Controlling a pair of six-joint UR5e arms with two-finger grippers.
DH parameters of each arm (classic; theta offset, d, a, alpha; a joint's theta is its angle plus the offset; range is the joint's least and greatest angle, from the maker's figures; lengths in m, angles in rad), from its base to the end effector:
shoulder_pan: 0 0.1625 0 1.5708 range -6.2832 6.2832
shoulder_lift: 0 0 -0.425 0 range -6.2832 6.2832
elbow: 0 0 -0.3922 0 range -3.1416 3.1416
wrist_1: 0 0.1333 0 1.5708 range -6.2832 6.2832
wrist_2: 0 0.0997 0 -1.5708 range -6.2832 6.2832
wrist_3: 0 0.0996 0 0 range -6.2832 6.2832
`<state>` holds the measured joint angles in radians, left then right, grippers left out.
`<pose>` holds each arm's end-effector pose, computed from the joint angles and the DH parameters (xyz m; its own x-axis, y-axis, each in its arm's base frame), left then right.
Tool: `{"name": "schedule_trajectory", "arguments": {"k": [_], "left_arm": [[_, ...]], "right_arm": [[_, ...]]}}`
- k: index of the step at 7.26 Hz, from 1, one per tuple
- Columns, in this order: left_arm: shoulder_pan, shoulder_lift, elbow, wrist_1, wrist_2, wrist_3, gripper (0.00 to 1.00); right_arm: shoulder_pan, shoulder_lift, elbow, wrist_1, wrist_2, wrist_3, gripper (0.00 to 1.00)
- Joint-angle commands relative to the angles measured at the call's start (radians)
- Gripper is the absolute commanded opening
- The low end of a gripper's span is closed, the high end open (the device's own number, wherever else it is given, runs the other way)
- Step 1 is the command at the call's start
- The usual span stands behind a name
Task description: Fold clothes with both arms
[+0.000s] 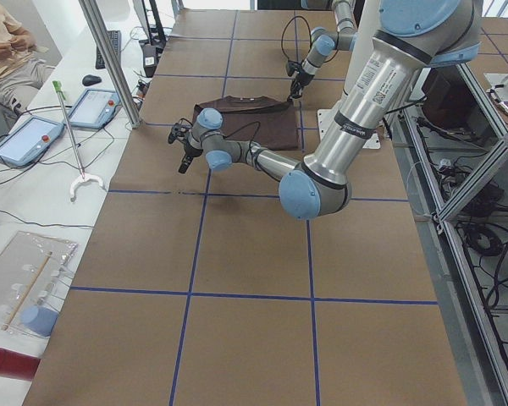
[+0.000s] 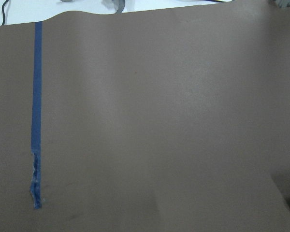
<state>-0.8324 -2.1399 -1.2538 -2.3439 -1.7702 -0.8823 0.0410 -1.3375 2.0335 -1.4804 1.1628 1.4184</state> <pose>0.4168 -0.6267 0.3881 0.6579 0.2024 -0.7254 0.2498 0.8500 0.4638 -0.5268 -0.1946 0.3185 0.7459 -0.1089 0.6571 -0.2074 0.8995 0.3845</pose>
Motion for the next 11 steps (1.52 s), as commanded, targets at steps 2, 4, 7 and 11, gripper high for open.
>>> {"name": "schedule_trajectory", "arguments": {"k": [2, 4, 7, 11], "left_arm": [[-0.001, 0.002, 0.001, 0.000, 0.002, 0.000, 1.00], [0.000, 0.000, -0.001, 0.000, 0.000, 0.000, 1.00], [0.009, 0.000, -0.054, 0.011, -0.040, -0.058, 1.00], [0.267, 0.225, -0.451, 0.017, -0.015, -0.524, 1.00]], "right_arm": [[-0.033, -0.029, 0.002, -0.004, -0.020, 0.095, 0.00], [-0.033, -0.029, 0.001, -0.005, -0.022, 0.132, 0.99], [0.023, -0.029, 0.088, 0.120, 0.039, 0.129, 1.00], [0.086, -0.141, 0.123, 0.388, 0.084, 0.261, 1.00]]}}
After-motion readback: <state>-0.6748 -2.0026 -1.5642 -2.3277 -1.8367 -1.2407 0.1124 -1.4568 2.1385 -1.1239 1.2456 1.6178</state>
